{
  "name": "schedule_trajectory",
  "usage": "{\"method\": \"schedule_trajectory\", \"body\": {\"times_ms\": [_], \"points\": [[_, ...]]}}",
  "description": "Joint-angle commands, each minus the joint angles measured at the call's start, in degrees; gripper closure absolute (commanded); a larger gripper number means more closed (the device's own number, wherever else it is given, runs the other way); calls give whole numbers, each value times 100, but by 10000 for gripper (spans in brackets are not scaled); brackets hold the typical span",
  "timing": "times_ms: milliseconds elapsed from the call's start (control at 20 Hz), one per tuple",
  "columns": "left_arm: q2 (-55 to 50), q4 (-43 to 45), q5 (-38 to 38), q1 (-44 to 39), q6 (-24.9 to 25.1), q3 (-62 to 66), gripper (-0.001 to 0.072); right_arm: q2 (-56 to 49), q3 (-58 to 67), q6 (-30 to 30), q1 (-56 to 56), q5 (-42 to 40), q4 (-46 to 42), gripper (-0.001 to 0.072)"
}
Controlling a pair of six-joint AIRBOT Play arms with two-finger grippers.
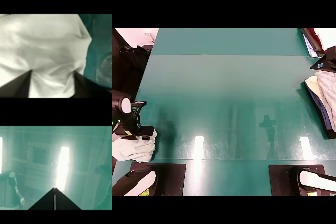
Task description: Fold the shirts.
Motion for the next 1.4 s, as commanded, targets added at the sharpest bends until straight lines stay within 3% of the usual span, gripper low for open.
{"method": "schedule_trajectory", "body": {"times_ms": [0,50,100,250,400,500,650,800,900,1050,1250,1300,1350], "points": [[7,44,155,59,-59,-304,494,-2,4,-15,4,-9,2,693],[7,44,219,59,-55,-264,637,-2,4,-15,4,-9,2,693],[7,28,247,59,-42,-144,683,-2,4,-15,4,-9,2,693],[103,-107,240,-144,157,866,685,-2,4,-15,4,-26,4,692],[232,-450,343,-949,527,2544,684,-2,7,-13,4,-146,52,693],[229,-1274,483,-1572,898,3729,684,-2,7,-11,4,-192,55,693],[216,-3167,1276,-2413,1934,4850,684,-2,7,-11,4,-199,55,693],[164,-3727,1939,-3226,2433,5099,684,28,7,-9,4,-210,52,693],[-92,-3733,1871,-3536,2625,5099,684,90,7,-9,4,-352,55,693],[-898,-3797,1587,-3659,2959,5099,684,262,7,-9,4,-662,52,693],[-2059,-3748,2568,-3571,3211,5101,683,459,7,-9,4,-920,48,693],[-2249,-3748,2837,-3504,3095,5101,658,474,7,-9,4,-940,48,693],[-2363,-3744,2999,-3399,2852,5101,369,472,7,-9,4,-929,46,692]]}}
